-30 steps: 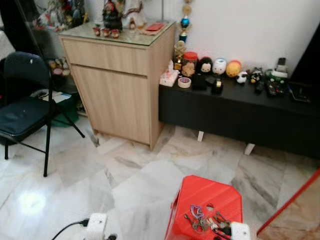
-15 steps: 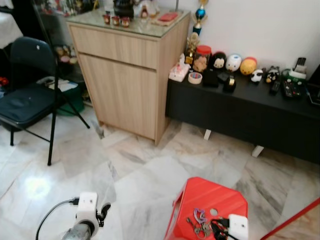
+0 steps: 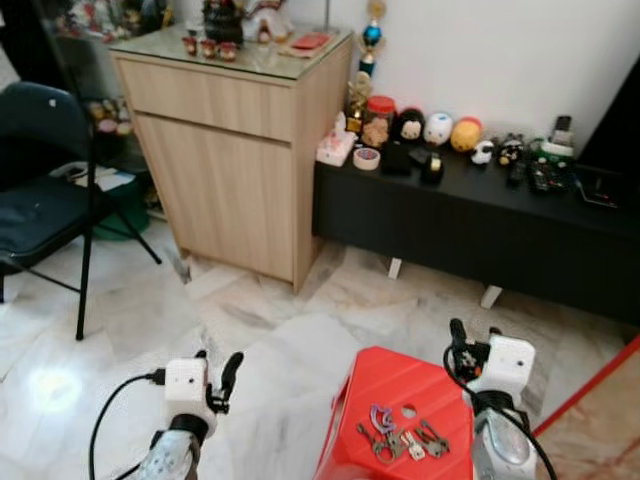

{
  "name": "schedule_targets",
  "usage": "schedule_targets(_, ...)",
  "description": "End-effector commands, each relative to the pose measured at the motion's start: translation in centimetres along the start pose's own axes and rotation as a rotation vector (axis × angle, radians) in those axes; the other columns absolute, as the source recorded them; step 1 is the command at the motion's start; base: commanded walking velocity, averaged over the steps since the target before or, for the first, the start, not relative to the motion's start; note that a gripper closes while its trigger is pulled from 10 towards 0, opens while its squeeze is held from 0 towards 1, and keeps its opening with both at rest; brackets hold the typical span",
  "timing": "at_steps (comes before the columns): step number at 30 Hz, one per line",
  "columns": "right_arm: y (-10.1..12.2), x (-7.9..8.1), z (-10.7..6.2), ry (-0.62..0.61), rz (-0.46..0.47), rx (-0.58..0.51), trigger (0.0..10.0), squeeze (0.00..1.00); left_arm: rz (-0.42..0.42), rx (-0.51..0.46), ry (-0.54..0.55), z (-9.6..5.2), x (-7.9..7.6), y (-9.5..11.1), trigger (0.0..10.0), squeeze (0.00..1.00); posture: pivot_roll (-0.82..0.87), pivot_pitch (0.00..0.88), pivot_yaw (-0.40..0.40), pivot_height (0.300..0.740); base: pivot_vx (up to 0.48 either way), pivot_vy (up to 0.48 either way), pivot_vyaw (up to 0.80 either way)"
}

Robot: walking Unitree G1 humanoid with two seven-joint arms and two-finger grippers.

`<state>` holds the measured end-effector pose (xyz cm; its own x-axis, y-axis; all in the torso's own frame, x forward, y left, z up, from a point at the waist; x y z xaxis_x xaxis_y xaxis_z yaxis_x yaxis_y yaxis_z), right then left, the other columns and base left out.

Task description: Hang keys on a hook

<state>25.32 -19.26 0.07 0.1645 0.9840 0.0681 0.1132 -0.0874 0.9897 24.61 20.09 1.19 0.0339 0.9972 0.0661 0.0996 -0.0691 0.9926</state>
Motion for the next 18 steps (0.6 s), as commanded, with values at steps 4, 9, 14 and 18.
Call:
schedule_targets(4, 0.8, -0.1, -0.5, -0.003, -0.039, -0.047, 10.0, 0.00, 0.032, -0.070, -0.005, -0.1, 0.4, 1.9, 10.0, 0.00, 0.01, 0.000, -0.072, 0.740, 0.000, 0.000, 0.00)
schedule_targets(9, 1.0, 0.0, -1.8, 0.034, -0.038, -0.047, 10.0, 0.00, 0.026, -0.101, 0.038, -1.2, 1.4, 3.2, 10.0, 0.00, 0.01, 0.000, -0.072, 0.740, 0.000, 0.000, 0.00)
schedule_targets(14, 1.7, -0.1, -2.1, 0.033, -0.043, -0.070, 10.0, 0.00, 0.019, -0.102, 0.022, -1.4, 0.8, 3.4, 10.0, 0.00, 0.01, 0.000, -0.071, 0.740, 0.000, 0.000, 0.00)
schedule_targets(18, 2.6, -0.1, -1.7, 0.001, -0.022, -0.092, 10.0, 0.00, 0.004, -0.116, 0.027, -0.9, 0.5, 4.1, 10.0, 0.00, 0.01, 0.000, -0.073, 0.740, 0.000, 0.000, 0.00)
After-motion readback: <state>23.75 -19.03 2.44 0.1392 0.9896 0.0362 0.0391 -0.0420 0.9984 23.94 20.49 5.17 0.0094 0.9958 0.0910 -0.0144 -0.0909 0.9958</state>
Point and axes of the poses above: a point about 5 cm out from each wrist's last joint towards the gripper, its own z axis pointing out of the wrist towards the gripper, its own y axis along the axis of the wrist's last joint, x = y × z, the point moved 1 cm from there along z, pointing out of the wrist towards the gripper, and after that the axes turned 3 degrees about z, right-handed, at the moved point
